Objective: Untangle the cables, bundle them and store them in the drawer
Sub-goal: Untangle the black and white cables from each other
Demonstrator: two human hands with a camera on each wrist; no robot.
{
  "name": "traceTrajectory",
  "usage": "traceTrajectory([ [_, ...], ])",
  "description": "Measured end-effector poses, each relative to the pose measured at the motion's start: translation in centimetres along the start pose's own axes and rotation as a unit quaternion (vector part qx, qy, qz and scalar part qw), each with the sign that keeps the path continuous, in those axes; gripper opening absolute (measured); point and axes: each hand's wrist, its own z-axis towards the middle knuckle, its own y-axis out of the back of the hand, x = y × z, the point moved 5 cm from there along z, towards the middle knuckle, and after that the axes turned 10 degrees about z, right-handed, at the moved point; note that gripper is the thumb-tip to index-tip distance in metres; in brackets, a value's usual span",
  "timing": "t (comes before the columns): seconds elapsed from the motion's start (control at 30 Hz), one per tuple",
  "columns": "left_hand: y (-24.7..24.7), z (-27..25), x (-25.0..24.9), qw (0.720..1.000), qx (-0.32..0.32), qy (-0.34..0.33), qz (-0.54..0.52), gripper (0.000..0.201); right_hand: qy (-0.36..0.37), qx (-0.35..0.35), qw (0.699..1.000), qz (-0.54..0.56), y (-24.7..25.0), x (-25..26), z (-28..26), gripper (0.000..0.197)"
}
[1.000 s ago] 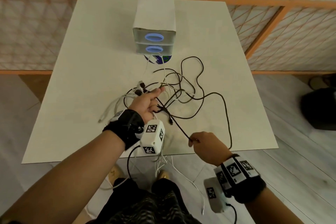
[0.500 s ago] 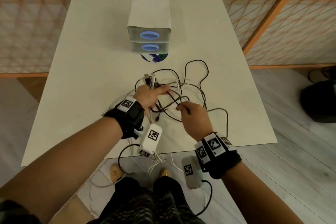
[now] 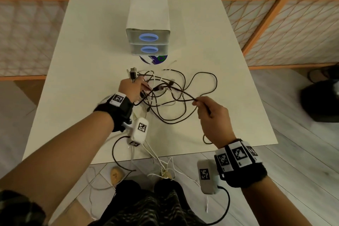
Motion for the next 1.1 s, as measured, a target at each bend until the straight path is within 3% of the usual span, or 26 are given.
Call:
traceTrajectory([
  [0.1,-0.1,-1.8,-1.3,0.999,0.046,-0.014,0.004,0.032,-0.013,0.073,0.997,-0.019,-0.8,-1.0,-0.8,0.02],
  [0.2,0.0,-2.2,-0.9,0.998,0.06,-0.009,-0.009,0.034,-0.072,0.221,0.969,-0.086,-1.4,-2.5,-2.5,0.02],
  [0.3,1.1,-2.5,-0.5,0.994,0.047,0.008,-0.098,0.029,-0.135,0.373,0.889,-0.229,-0.8,-5.5,-5.0,0.022],
  [0.4,3.0,-2.8,-0.7,0.98,-0.003,0.011,-0.201,0.027,-0.194,0.435,0.814,-0.333,0.3,-8.6,-7.5,0.027],
  [0.5,3.9,-4.1,-1.6,0.967,0.026,-0.007,-0.255,0.021,-0.199,0.446,0.803,-0.34,0.1,-9.9,-9.1,0.027],
  [0.57,3.7,-5.5,-2.6,0.948,0.101,-0.012,-0.301,0.025,-0.178,0.451,0.81,-0.33,-0.6,-9.8,-9.6,0.026],
  [0.67,3.1,-8.0,-4.1,0.891,0.248,-0.007,-0.379,0.03,-0.142,0.469,0.813,-0.313,-2.1,-9.4,-10.3,0.026],
  [0.73,3.2,-9.5,-4.6,0.863,0.298,-0.008,-0.407,0.029,-0.097,0.471,0.819,-0.313,-3.1,-8.9,-10.2,0.025],
  [0.8,3.5,-10.6,-5.0,0.849,0.313,-0.012,-0.425,0.03,-0.054,0.405,0.867,-0.284,-3.7,-7.9,-8.9,0.021],
  [0.9,3.6,-11.4,-5.5,0.839,0.311,-0.024,-0.445,0.033,-0.022,0.22,0.959,-0.18,-3.9,-5.3,-5.9,0.014],
  [0.97,3.2,-11.9,-5.5,0.838,0.314,-0.023,-0.445,0.033,-0.082,0.15,0.981,-0.091,-4.6,-4.0,-4.4,0.01],
  [1.0,2.8,-12.3,-5.4,0.839,0.321,-0.02,-0.439,0.032,-0.143,0.138,0.98,-0.019,-5.2,-3.6,-3.8,0.018],
  [1.03,2.3,-12.7,-5.2,0.841,0.329,-0.015,-0.429,0.032,-0.22,0.142,0.962,0.076,-5.9,-3.3,-3.4,0.029],
  [1.1,1.3,-13.6,-4.5,0.85,0.346,0.002,-0.396,0.032,-0.361,0.177,0.871,0.281,-7.7,-2.0,-3.1,0.047],
])
